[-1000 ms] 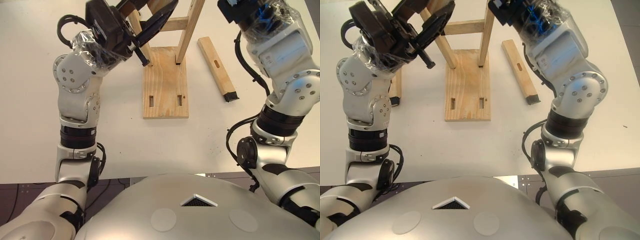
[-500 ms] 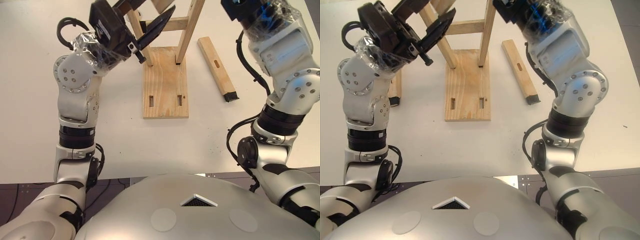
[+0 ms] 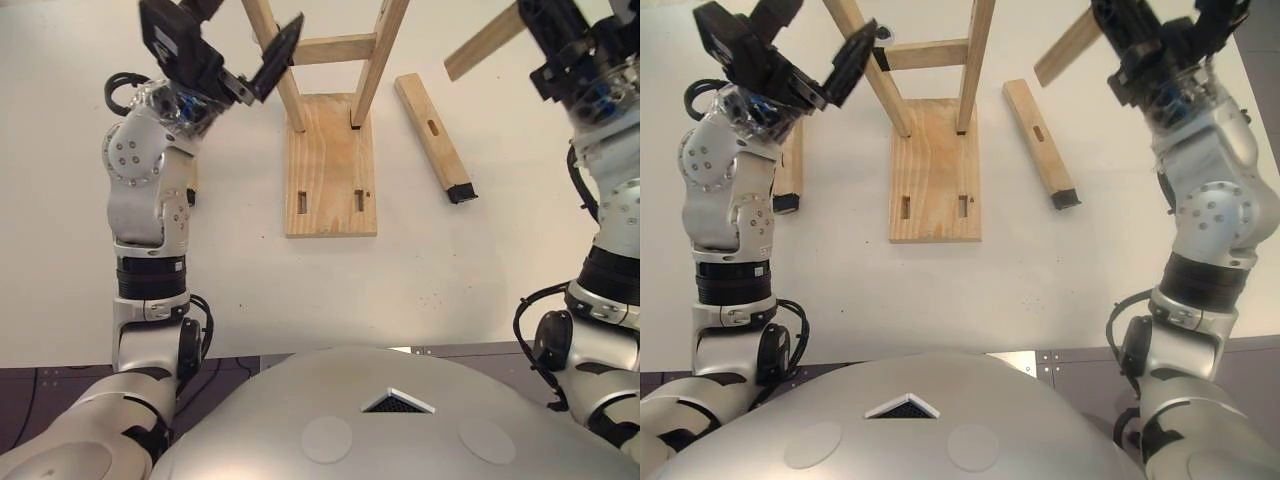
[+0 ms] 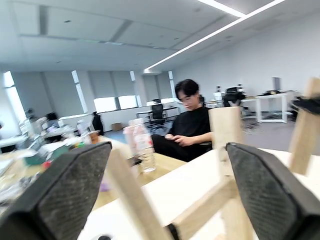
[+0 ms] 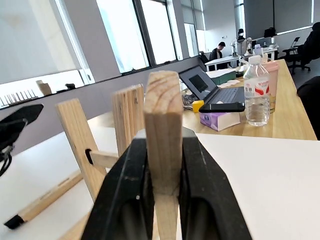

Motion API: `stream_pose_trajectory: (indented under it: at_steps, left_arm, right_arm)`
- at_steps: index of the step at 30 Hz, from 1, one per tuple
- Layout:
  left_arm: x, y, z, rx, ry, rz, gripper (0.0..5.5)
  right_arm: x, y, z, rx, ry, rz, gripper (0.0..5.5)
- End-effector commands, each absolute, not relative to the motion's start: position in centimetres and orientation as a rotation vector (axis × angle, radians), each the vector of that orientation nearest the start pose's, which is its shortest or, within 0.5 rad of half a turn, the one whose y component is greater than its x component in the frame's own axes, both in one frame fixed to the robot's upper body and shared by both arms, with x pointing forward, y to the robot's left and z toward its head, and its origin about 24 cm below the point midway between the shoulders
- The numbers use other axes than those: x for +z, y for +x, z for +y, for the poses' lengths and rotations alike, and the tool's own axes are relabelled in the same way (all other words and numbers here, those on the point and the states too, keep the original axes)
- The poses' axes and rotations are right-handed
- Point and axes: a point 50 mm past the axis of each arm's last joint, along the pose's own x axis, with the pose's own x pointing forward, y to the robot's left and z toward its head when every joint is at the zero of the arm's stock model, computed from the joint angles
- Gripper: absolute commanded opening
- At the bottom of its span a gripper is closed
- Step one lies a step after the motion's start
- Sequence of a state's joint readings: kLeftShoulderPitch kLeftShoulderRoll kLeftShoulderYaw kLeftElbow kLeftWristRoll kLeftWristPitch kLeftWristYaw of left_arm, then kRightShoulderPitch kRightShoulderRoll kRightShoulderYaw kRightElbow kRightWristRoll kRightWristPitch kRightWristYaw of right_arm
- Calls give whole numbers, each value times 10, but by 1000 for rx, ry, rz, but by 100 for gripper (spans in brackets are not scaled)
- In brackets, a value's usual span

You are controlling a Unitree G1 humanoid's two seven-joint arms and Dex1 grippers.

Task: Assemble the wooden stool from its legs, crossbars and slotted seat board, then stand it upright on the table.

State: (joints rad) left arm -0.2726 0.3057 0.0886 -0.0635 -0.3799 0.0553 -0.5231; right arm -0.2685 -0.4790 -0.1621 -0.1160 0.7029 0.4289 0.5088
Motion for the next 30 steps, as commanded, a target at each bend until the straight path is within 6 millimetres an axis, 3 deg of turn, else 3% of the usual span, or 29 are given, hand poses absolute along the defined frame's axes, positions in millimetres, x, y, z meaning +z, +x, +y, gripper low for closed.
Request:
stream_pose_trajectory:
  at_steps: [1, 6, 18, 24, 30]
  left_arm:
    - [123, 293, 190, -442, -46, -236, 421]
    - [111, 294, 192, -422, -45, -190, 421]
    - [103, 289, 184, -446, -56, -169, 421]
    - [104, 291, 185, -445, -53, -167, 421]
    - [103, 291, 184, -443, -56, -161, 421]
  right_arm:
    - [116, 288, -193, 604, 92, -37, 40]
    - [92, 292, -195, 555, 26, -27, 40]
    - [64, 294, -202, 522, 11, 34, 40]
    - [60, 296, -200, 535, 5, 45, 40]
    - [35, 296, -211, 418, -50, 200, 40]
